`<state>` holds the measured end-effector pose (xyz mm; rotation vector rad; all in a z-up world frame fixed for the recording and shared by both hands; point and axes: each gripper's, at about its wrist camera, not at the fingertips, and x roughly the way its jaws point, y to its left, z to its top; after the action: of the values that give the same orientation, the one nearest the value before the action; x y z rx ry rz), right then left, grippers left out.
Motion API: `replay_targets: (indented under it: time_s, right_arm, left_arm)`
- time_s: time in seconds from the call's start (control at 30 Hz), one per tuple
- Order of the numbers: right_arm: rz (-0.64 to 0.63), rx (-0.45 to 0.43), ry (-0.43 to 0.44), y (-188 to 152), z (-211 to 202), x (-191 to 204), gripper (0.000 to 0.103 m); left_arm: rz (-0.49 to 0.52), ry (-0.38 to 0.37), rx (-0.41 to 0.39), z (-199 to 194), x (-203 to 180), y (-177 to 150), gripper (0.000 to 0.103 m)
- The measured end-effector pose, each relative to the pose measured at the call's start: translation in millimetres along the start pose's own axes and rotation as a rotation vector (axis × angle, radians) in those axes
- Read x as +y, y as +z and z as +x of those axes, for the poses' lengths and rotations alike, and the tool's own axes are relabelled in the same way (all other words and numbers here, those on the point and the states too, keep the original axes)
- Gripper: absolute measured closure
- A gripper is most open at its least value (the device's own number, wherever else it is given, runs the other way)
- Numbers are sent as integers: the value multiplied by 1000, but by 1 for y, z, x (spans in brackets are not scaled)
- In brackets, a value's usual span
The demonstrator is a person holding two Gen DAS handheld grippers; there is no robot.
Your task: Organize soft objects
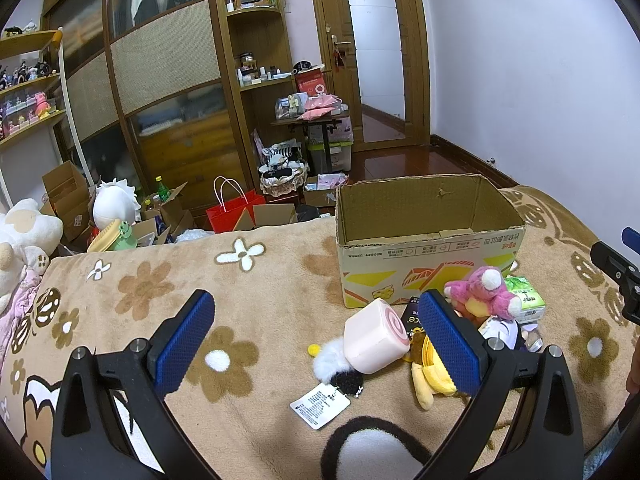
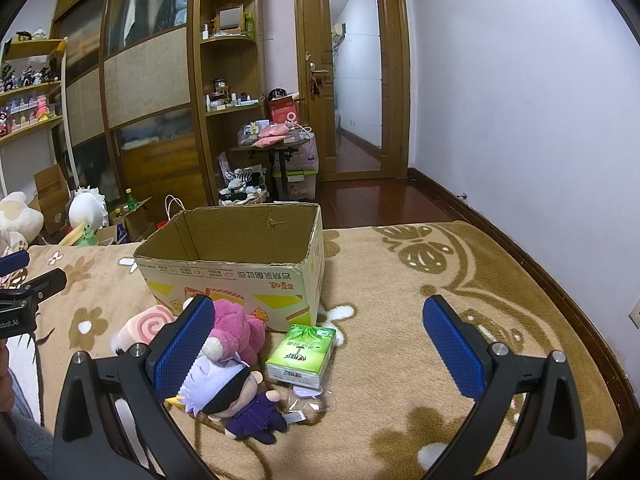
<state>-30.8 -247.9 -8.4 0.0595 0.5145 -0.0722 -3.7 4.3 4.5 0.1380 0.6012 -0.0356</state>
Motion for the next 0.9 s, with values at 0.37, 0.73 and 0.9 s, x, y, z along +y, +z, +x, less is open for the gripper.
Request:
replay_targets:
  time_s: [0.37, 0.73, 0.9]
  right_arm:
    - [-1, 3, -1, 0, 1, -1, 0]
    - [-6, 34, 7, 0, 20, 1, 0]
    - [-16, 49, 30, 1, 36, 5, 0]
  left_arm:
    - [2, 8, 16, 3, 0, -2, 2]
    - [-16, -3, 117, 37, 3, 3, 2]
    - [-65, -27, 182, 62, 7, 6, 2]
